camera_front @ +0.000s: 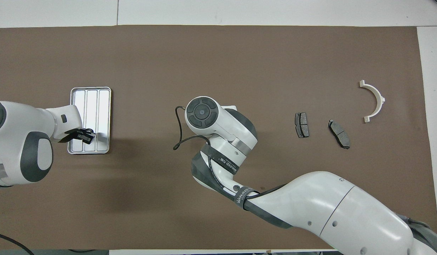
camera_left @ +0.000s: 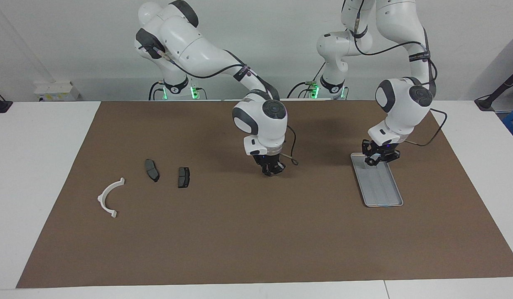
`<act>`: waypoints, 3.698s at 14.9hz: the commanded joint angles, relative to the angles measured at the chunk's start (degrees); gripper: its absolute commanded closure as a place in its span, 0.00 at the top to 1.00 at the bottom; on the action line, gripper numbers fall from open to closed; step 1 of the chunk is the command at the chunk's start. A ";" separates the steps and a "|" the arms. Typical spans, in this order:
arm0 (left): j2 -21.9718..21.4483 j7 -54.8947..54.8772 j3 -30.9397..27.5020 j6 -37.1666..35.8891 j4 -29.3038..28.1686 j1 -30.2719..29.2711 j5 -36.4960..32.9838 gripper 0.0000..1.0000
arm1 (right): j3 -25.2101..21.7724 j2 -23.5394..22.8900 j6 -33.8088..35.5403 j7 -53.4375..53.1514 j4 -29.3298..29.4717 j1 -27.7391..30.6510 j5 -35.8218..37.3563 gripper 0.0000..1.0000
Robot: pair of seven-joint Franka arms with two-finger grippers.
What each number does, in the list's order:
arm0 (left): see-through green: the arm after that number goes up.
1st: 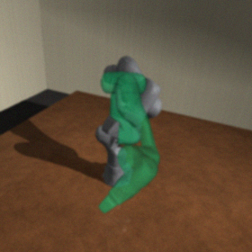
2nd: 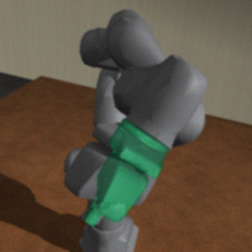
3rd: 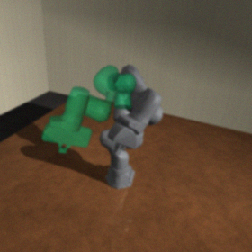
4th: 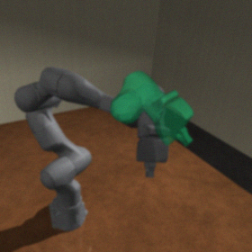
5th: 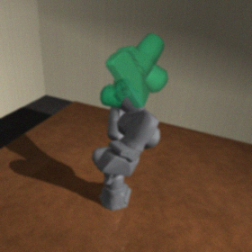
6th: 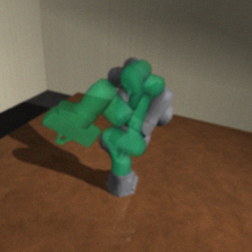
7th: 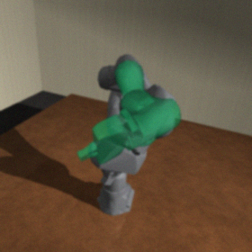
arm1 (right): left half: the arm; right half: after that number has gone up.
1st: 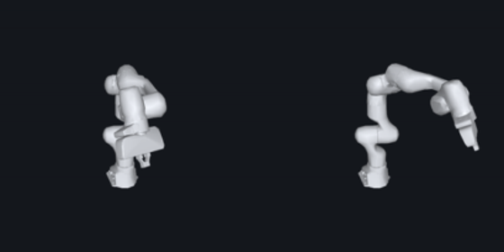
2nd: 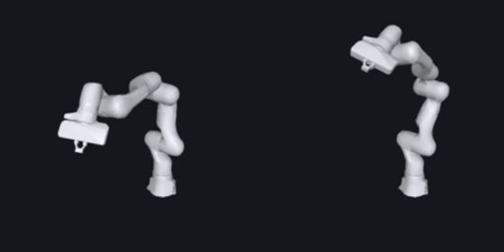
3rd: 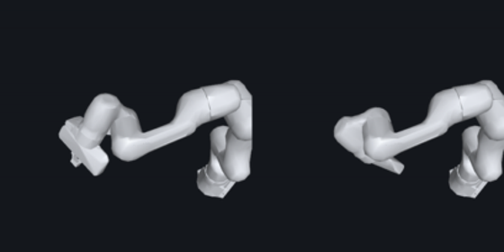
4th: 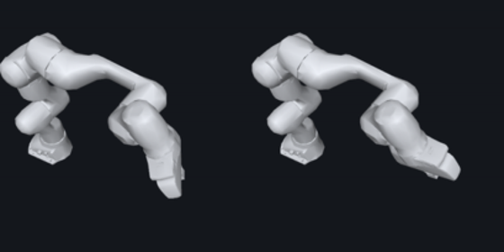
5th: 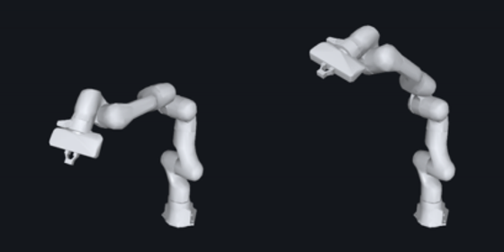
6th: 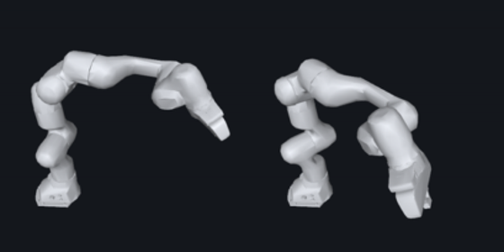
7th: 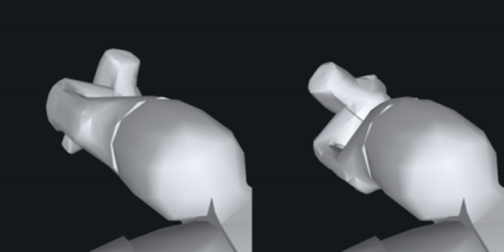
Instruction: Pick bearing gear from pile to tray
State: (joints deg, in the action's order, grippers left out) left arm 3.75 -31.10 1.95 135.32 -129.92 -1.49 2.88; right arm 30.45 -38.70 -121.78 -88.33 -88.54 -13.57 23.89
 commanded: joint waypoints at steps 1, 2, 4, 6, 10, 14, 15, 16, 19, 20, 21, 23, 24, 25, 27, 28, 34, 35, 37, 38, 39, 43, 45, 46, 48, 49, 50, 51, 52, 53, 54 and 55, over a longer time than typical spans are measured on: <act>-1.46 -1.33 -0.46 3.72 -3.76 0.08 -1.04 0.00 | 0.40 0.65 0.31 -1.40 0.03 0.04 1.34 1.00; -1.46 -1.42 -0.46 4.86 -4.72 0.08 -1.04 0.00 | 0.40 0.65 0.75 -1.49 0.30 -0.05 1.07 1.00; -1.29 -1.77 -0.46 6.71 -5.78 0.00 -1.04 0.00 | 0.40 0.38 3.11 -1.23 2.40 -0.05 0.90 1.00; -0.94 -1.78 -0.46 7.59 -6.05 -0.09 -1.12 0.00 | 0.57 0.47 5.75 -0.97 5.38 0.91 0.98 1.00; -0.50 -2.13 -0.46 9.70 -7.10 -0.18 -1.04 0.00 | 1.10 1.61 6.55 2.88 6.89 5.13 0.81 1.00; 0.21 -2.30 -0.46 10.58 -7.28 -0.27 -1.13 0.00 | 1.01 4.16 6.90 15.70 6.72 9.26 -4.46 1.00; 0.12 -2.30 -0.46 10.58 -7.45 -0.27 -1.13 0.00 | 1.01 4.42 7.16 17.65 6.54 10.48 -4.90 1.00; 0.21 -2.39 -0.46 10.58 -7.45 -0.27 -1.04 0.00 | 1.10 4.69 7.34 19.41 6.28 11.45 -5.08 1.00; 0.12 -2.13 -0.46 9.71 -6.93 -1.40 -1.04 0.75 | 1.10 5.13 8.13 24.42 5.93 14.09 -5.08 1.00; -0.23 -1.78 -0.46 8.22 -6.32 -1.50 -1.04 0.77 | 1.10 5.22 8.22 26.70 5.58 15.23 -5.08 1.00; -0.58 -1.34 -0.37 4.47 -4.14 -1.32 -1.04 0.77 | 1.01 5.74 8.48 29.42 5.23 16.03 -5.17 1.00; -0.67 1.98 -0.29 -6.50 3.67 -0.71 -0.95 0.77 | 0.40 7.49 8.92 35.39 3.56 16.91 -5.43 1.00; -0.67 4.87 -0.02 -11.17 7.62 -0.45 -0.95 0.77 | -0.91 8.46 8.92 39.51 2.86 16.91 -5.70 1.00; -0.59 8.38 0.24 -14.78 11.32 0.95 -0.95 0.76 | -3.97 9.25 8.84 44.86 2.33 16.30 -6.48 1.00; 0.38 14.02 0.24 -17.89 17.48 5.77 -0.16 0.75 | -9.51 11.18 8.66 56.80 1.54 15.86 -11.30 1.00; 1.43 18.48 0.16 -17.81 19.07 9.80 1.32 0.74 | -12.84 12.67 8.31 63.57 0.57 15.34 -13.41 1.00; 7.04 39.41 -0.11 -11.40 22.94 29.68 2.22 0.74 | -23.68 22.33 11.20 85.77 -4.08 15.16 -20.45 1.00; 9.15 41.53 -0.11 -9.65 23.22 31.62 2.21 0.74 | -24.38 24.53 12.95 86.65 -4.79 15.16 -20.99 1.00; 11.62 42.69 0.07 -5.43 22.43 32.78 2.13 0.74 | -24.83 29.01 19.00 87.36 -4.88 15.24 -21.43 1.00; 12.76 42.96 -0.02 -5.07 22.43 34.00 2.13 0.74 | -24.74 31.30 22.08 87.28 -4.88 15.24 -21.43 1.00; 14.08 43.83 -0.02 -3.67 22.43 35.05 2.21 0.74 | -24.74 33.32 25.41 87.28 -4.71 15.16 -21.52 1.00; 18.92 46.82 -0.02 3.10 23.04 37.35 2.30 0.74 | -24.83 39.65 36.32 86.31 -3.92 15.16 -23.89 1.00; 19.10 46.83 -0.02 3.20 23.39 37.35 2.30 0.74 | -24.74 42.21 39.50 83.78 -3.83 15.07 -24.07 1.00; 19.62 46.83 -0.02 3.55 23.40 37.35 2.30 0.74 | -24.83 43.09 40.55 82.72 -3.66 14.63 -24.59 1.00; 20.07 46.74 -0.02 4.43 23.31 37.35 2.22 0.74 | -24.83 44.15 41.44 82.01 -3.74 14.01 -24.68 1.00; 20.07 46.65 -0.11 4.52 23.22 37.26 2.13 0.74 | -24.83 44.41 41.44 81.48 -3.74 14.01 -24.68 1.00; 20.07 46.65 -0.11 4.52 23.05 37.26 2.13 0.74 | -24.83 44.42 41.44 81.22 -3.74 14.01 -24.60 1.00; 20.24 46.65 -0.11 4.69 22.96 37.26 2.13 0.74 | -24.83 44.42 41.27 81.21 -3.83 14.01 -24.25 1.00; 20.94 46.65 -0.11 5.13 22.96 37.17 2.13 0.74 | -24.83 44.42 40.75 81.30 -3.74 14.01 -23.46 1.00; 21.38 46.65 -0.11 5.83 22.96 37.17 2.13 0.74 | -24.83 44.15 39.70 81.39 -3.74 14.01 -23.19 1.00; 21.56 46.74 -0.11 6.01 22.87 37.26 2.13 0.74 | -24.83 44.15 37.77 81.56 -3.74 14.01 -22.14 1.00; 22.17 46.74 -0.11 6.27 22.95 37.35 2.13 0.74 | -24.83 44.15 36.71 81.65 -3.74 14.01 -21.18 1.00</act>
State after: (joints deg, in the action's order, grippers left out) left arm 24.13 15.35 2.60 140.08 -107.79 35.01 4.58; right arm 6.01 4.75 -82.38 -6.34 -91.04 0.58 1.36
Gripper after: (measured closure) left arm 0.300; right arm 0.000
